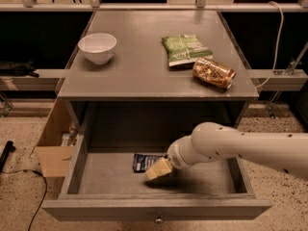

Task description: Pick rxbar blueberry from top drawer and place on counter

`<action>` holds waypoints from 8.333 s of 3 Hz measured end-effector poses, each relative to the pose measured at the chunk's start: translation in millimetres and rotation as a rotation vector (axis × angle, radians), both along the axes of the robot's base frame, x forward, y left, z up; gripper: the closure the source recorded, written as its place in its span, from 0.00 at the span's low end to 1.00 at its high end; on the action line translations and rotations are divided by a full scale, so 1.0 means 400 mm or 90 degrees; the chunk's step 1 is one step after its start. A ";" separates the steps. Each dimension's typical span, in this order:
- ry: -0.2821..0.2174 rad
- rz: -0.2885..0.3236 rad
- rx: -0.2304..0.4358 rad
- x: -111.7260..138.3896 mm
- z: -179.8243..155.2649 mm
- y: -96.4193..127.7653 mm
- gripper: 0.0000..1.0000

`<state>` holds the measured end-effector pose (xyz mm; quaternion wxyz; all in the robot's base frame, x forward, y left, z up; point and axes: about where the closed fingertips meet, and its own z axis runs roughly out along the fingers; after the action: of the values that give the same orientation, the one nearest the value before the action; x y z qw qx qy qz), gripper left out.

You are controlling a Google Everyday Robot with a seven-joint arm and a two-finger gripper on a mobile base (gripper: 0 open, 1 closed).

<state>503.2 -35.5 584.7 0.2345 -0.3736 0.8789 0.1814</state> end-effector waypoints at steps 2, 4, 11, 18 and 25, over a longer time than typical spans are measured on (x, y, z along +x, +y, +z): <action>-0.014 0.012 0.011 -0.008 0.050 0.016 0.00; -0.014 0.012 0.011 -0.008 0.050 0.016 0.18; -0.009 0.019 0.013 -0.010 0.043 0.019 0.00; -0.097 0.034 -0.027 -0.082 0.029 0.116 0.00; -0.081 0.036 -0.036 -0.087 0.016 0.117 1.00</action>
Offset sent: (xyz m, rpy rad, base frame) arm -0.0009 0.0076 0.0466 0.0211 -0.0729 0.0272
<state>468.3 11.2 591.2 0.2741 -0.4154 0.8562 0.1387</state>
